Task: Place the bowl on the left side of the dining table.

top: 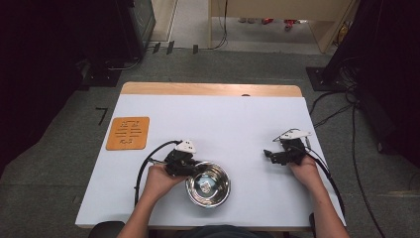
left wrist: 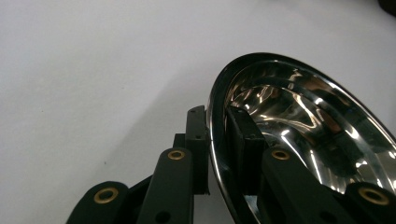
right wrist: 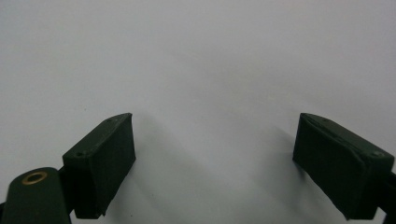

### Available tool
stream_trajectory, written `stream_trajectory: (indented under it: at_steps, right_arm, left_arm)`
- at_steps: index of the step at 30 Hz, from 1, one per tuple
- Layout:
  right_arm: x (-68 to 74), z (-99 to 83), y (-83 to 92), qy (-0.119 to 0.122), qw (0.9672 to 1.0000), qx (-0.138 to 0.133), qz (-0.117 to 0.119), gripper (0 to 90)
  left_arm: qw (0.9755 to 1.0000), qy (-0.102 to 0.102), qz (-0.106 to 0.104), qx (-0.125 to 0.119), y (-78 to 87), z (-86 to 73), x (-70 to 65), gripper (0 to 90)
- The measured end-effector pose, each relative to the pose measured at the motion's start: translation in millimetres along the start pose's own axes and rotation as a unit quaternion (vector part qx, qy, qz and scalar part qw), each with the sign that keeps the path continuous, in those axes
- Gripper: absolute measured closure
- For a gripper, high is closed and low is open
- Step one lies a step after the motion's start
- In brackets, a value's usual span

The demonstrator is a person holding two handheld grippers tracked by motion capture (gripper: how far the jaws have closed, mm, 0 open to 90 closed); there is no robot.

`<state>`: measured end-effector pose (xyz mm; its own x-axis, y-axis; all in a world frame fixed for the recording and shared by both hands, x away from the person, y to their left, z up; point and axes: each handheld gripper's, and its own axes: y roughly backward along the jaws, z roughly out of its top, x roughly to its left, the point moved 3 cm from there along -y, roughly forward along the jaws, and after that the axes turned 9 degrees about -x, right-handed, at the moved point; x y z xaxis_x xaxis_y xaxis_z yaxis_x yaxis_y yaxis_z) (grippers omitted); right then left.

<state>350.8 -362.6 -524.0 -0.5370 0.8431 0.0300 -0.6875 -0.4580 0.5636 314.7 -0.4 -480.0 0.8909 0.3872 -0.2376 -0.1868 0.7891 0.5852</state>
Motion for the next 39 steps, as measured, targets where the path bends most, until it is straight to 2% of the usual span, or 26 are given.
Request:
stream_trajectory:
  at_steps: [5,15,24,26,27,28,33,39]
  right_arm:
    - [0.0,0.0,0.0,0.0,1.0,0.0,0.0,12.4]
    - [0.1,0.0,0.0,0.0,1.0,0.0,0.0,12.4]
    - [0.1,0.0,0.0,0.0,1.0,0.0,0.0,12.4]
    - [0.1,0.0,0.0,-0.001,1.0,0.0,0.0,12.4]
    - [0.1,0.0,0.0,-0.001,1.0,0.0,0.0,12.4]
    - [0.1,0.0,0.0,0.0,1.0,0.0,0.0,12.4]
    - [-0.2,0.0,-0.1,0.001,1.0,-0.001,0.0,12.4]
    - [-0.1,0.0,-0.1,0.001,1.0,0.0,0.0,12.4]
  left_arm:
    - [0.9996,0.026,-0.012,0.005,0.7,2.2,1.0,82.4]
    - [0.999,0.031,-0.033,-0.004,2.2,7.9,-3.4,84.3]
    - [0.9994,0.024,-0.023,-0.006,4.8,11.6,-4.1,84.4]
    - [0.9991,0.032,-0.024,-0.014,7.1,13.2,-3.1,84.4]
    - [0.9984,0.046,-0.024,-0.02,9.7,15.3,-1.2,84.4]
    - [0.9983,0.048,-0.023,-0.023,11.3,16.3,-0.6,84.4]
    - [0.9988,0.039,-0.012,-0.026,15.5,21.0,-0.1,84.4]
    - [0.9985,0.044,-0.012,-0.03,16.8,24.3,3.7,84.4]
